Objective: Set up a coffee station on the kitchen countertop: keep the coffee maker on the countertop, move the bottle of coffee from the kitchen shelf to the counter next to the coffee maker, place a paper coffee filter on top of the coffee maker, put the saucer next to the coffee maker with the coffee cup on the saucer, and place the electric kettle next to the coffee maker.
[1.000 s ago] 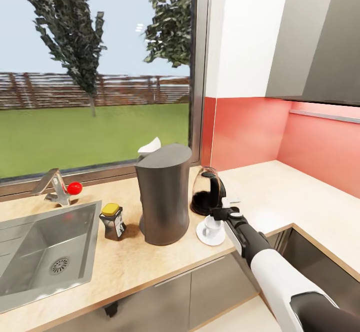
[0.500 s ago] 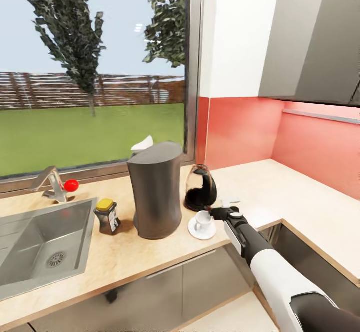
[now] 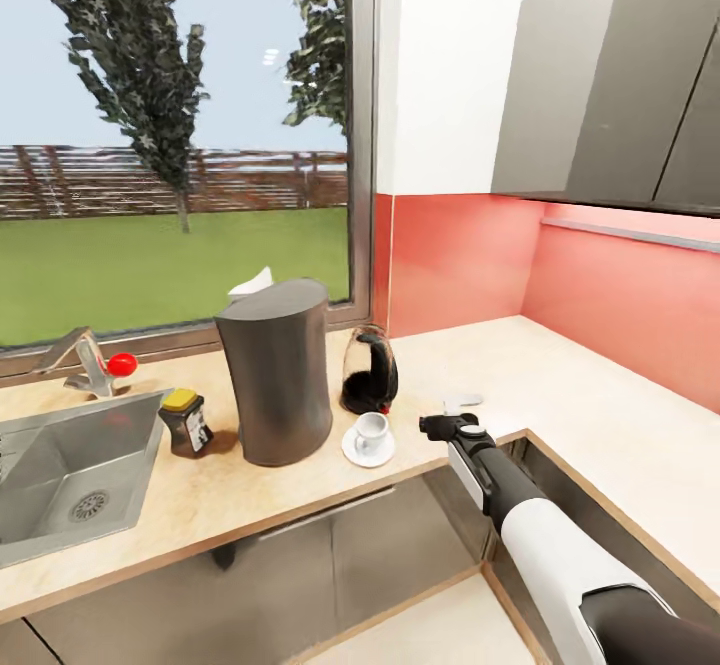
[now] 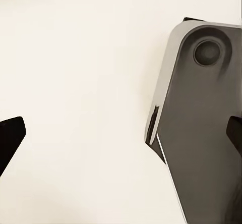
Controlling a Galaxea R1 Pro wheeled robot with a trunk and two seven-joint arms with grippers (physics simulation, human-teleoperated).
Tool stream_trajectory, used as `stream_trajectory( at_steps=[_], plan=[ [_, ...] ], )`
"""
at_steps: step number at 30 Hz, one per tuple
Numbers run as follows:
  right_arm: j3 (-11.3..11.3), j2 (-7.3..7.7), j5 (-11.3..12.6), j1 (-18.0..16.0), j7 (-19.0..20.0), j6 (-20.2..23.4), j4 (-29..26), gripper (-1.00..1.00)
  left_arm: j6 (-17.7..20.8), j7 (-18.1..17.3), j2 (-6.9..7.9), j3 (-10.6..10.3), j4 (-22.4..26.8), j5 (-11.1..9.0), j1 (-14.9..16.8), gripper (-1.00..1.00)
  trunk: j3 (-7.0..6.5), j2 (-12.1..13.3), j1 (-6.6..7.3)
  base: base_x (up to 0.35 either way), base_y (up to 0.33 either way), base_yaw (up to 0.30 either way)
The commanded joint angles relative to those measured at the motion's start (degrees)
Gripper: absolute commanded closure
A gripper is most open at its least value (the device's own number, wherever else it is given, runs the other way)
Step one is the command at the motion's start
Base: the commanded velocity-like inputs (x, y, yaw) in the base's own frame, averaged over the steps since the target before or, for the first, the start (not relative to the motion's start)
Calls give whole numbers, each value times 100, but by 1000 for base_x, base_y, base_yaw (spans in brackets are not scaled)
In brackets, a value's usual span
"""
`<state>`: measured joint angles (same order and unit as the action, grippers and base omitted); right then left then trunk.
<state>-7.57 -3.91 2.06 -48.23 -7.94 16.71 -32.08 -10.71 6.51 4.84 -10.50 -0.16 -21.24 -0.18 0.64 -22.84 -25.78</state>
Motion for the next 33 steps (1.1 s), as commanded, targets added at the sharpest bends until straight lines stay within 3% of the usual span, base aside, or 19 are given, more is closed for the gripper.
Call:
stream_trajectory(
  at_steps=[1, 20, 26, 27, 28, 30, 33],
  plan=[
    [-34, 5, 22, -2, -41, 34, -8, -100, -21, 16, -1, -49, -2, -41, 1, -100, 7, -8, 0, -253, -194, 0],
    [-51, -28, 28, -2, -29, 18, 127, -100, -29, 17, 8, -33, 5, -88, 1, -100, 7, -8, 0, -286, -139, 0],
    [-50, -352, 25, -2, -14, -81, 1783, -100, -40, 9, 5, -49, 31, -45, 1, -100, 7, -8, 0, -258, -4, 0],
    [-47, -431, 22, -2, -14, -273, 2265, -100, -43, 8, 2, -55, 39, -32, 1, -100, 7, -8, 0, -67, -1, 0],
    [-44, -493, 11, 6, -12, -740, 2807, -100, -44, 8, 0, -62, 47, -19, 1, -100, 7, -8, 0, -22, 0, 0],
    [-41, -510, 7, 94, -13, -996, 2961, -100, -45, 6, 0, -69, 49, -15, 1, -100, 7, -8, 0, -13, 0, 0],
    [-42, -518, -5, 532, -9, -1137, 3040, -100, -45, 1, -6, -75, 51, -7, 1, -100, 7, -8, 0, -4, 0, 0]
  ],
)
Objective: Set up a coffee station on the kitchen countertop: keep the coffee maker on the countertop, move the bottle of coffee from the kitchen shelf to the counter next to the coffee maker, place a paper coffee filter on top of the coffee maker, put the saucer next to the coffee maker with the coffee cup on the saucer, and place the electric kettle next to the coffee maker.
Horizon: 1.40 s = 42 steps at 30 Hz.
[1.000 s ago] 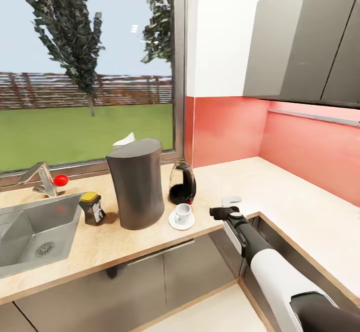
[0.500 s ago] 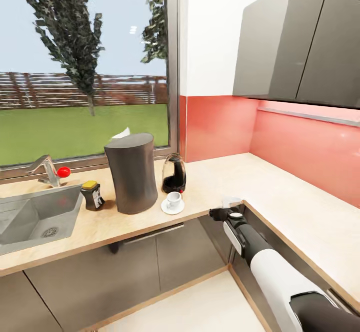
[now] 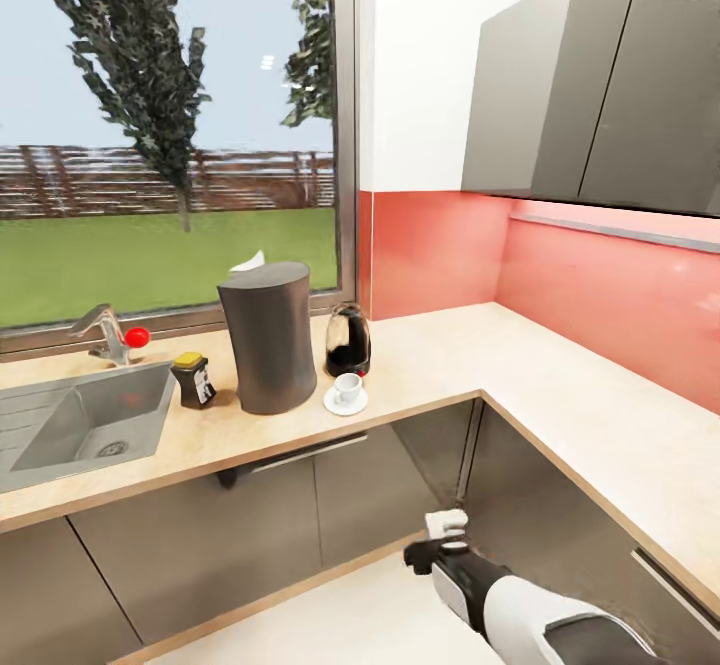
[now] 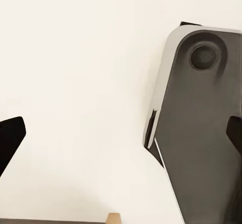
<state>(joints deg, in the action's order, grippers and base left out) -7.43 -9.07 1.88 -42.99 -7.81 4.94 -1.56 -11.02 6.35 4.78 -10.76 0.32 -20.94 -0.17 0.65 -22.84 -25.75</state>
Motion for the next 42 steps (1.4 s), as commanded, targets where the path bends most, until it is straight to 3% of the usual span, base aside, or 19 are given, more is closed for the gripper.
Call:
stream_trajectory(
  at_steps=[1, 3, 5, 10, 11, 14, 18, 21, 32, 42],
  plan=[
    [-57, -1, 10, 185, -21, 23, -3, -100, -14, 16, 2, -53, 3, -36, -1, -100, 5, -8, -3, -2, 0, 0],
    [-57, 4, 4, 453, -17, 16, 6, -100, -11, 16, 2, -59, 3, -31, -1, -100, 5, -8, -3, 0, 0, 0],
    [-57, 22, -2, 1151, -12, 27, 16, -100, -8, 5, 0, -65, 3, -28, -1, -100, 5, -8, -3, 0, 0, 0],
    [-57, 39, -3, 1941, -9, 27, 23, -100, -13, -11, 1, -67, 3, -33, -1, -100, 5, -8, -3, 0, 0, 0],
    [-57, 49, -4, 2229, 53, 11, 22, -100, -14, -16, 4, -70, 3, -28, -1, -100, 5, -8, -3, 0, 0, 0],
    [-57, 115, -4, 2540, 457, -9, 22, -100, -14, -19, 5, -80, 3, -26, -1, -100, 5, -8, -3, 0, 0, 0],
    [-57, 392, 0, 2844, 1314, -16, 24, -100, -14, -20, 6, -84, 3, -25, -1, -100, 5, -8, -3, 0, 0, 0],
    [-55, 533, 9, 3089, 1570, -19, 17, -100, -14, -20, 6, -84, 5, -25, -1, -100, 5, -8, -3, 0, 0, 0],
    [-50, 571, 14, 3200, 1615, 21, 15, -100, -5, -20, 5, -61, 1, -25, -1, -100, 5, -8, -3, 0, 0, 0],
    [-57, 463, 14, 3200, 1614, 25, 15, -100, -5, -20, 6, -61, 1, -25, -1, -100, 5, -8, -3, 0, 0, 0]
  ],
)
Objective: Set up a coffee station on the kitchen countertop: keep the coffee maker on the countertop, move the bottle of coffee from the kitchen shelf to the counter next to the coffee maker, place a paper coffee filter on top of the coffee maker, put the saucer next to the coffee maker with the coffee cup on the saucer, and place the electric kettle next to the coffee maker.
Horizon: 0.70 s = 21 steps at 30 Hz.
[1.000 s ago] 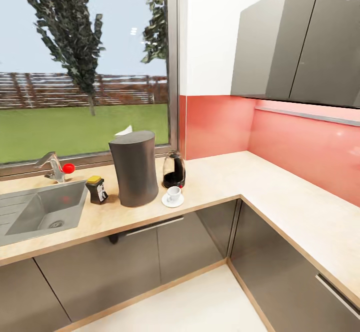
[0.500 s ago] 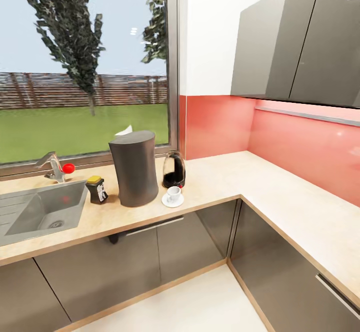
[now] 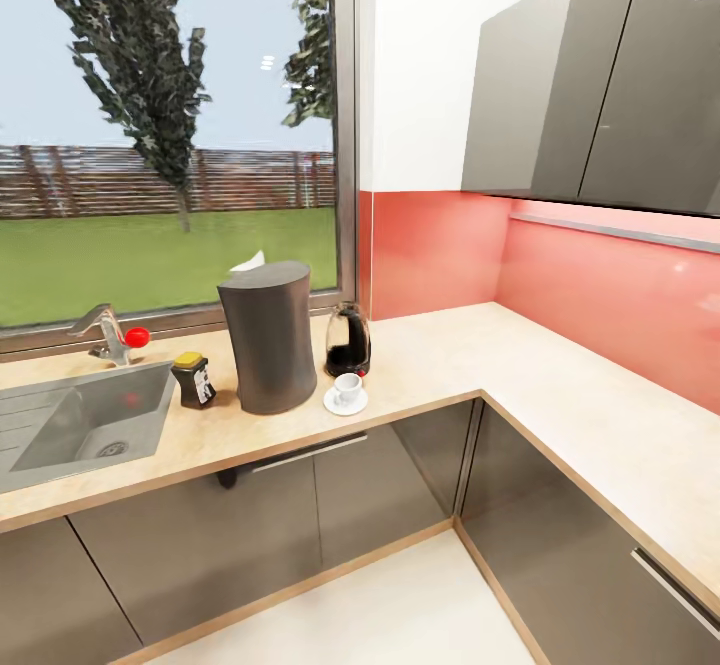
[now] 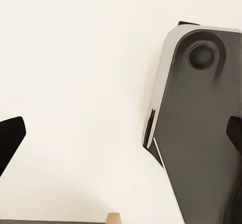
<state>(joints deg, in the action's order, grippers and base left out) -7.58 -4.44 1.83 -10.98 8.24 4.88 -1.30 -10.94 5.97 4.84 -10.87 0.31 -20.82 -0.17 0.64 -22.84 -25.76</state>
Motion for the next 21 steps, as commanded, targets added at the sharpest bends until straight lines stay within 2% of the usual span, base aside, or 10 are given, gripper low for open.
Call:
stream_trajectory(
  at_steps=[1, 6, 7, 12, 21],
  plan=[
    [-39, -17, 22, 0, 11, 23, -15, -100, -14, 18, 0, -48, 4, -37, -1, -100, 7, -8, -3, 0, 0, 0],
    [-24, -4, 36, 0, 11, -54, -30, -100, -14, 22, 0, -48, 5, -37, -1, -100, 7, -8, -3, 0, 0, 0],
    [-20, 65, 36, 0, 5, -147, -65, -100, -14, 25, 0, -53, 5, -37, -1, -100, 7, -8, -3, 0, 0, 0],
    [-38, 167, 33, 0, 3, -461, -110, -100, -14, 26, 0, -55, 5, -37, -1, -100, 7, -8, -3, 0, 0, 0],
    [-32, 179, 36, 0, 3, -618, -133, -100, -12, 35, 0, -24, -4, -39, -1, -100, 7, -8, -3, 0, 0, 0]
  ],
)
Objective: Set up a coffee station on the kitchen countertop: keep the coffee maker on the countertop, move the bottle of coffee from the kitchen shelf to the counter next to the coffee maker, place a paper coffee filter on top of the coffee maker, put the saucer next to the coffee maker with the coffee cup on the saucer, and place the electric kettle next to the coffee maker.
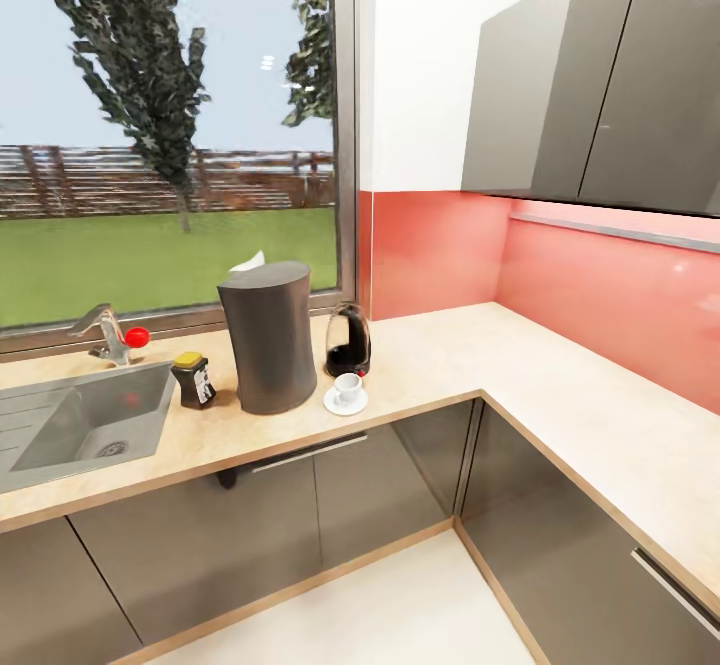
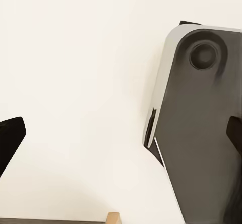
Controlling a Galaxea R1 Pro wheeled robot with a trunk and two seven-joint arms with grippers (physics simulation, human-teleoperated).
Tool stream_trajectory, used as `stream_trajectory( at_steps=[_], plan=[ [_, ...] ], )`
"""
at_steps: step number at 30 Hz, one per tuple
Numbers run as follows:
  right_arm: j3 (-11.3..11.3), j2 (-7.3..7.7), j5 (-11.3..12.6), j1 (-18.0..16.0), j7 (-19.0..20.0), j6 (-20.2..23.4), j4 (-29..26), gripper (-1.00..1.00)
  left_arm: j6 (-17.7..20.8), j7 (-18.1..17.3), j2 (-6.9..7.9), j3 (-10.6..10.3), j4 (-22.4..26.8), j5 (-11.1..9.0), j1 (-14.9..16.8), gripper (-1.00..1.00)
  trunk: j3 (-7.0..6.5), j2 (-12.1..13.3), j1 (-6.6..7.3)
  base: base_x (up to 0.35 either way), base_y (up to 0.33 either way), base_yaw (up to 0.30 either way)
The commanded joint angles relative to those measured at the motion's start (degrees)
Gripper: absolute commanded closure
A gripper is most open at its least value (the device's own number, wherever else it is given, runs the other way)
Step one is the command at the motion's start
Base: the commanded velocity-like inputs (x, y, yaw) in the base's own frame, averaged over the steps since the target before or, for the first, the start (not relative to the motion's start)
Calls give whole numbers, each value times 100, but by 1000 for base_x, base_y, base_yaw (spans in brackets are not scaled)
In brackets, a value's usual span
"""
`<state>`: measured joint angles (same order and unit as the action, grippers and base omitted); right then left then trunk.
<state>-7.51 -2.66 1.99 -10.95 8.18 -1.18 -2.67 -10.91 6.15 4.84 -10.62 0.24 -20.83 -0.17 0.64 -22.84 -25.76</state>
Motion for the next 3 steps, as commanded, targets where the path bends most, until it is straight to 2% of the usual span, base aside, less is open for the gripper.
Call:
stream_trajectory(
  at_steps=[1, 3],
  plan=[
    [-40, 1, 21, -3, 8, -14, 4, -100, -13, 20, 0, -51, 2, -38, -1, -100, 7, -8, -3, 0, 0, 0],
    [-40, 2, 21, -3, 8, -18, 4, -100, -14, 21, 2, -53, 2, -40, -1, -100, 7, -8, -3, 0, 0, 0]
  ],
)
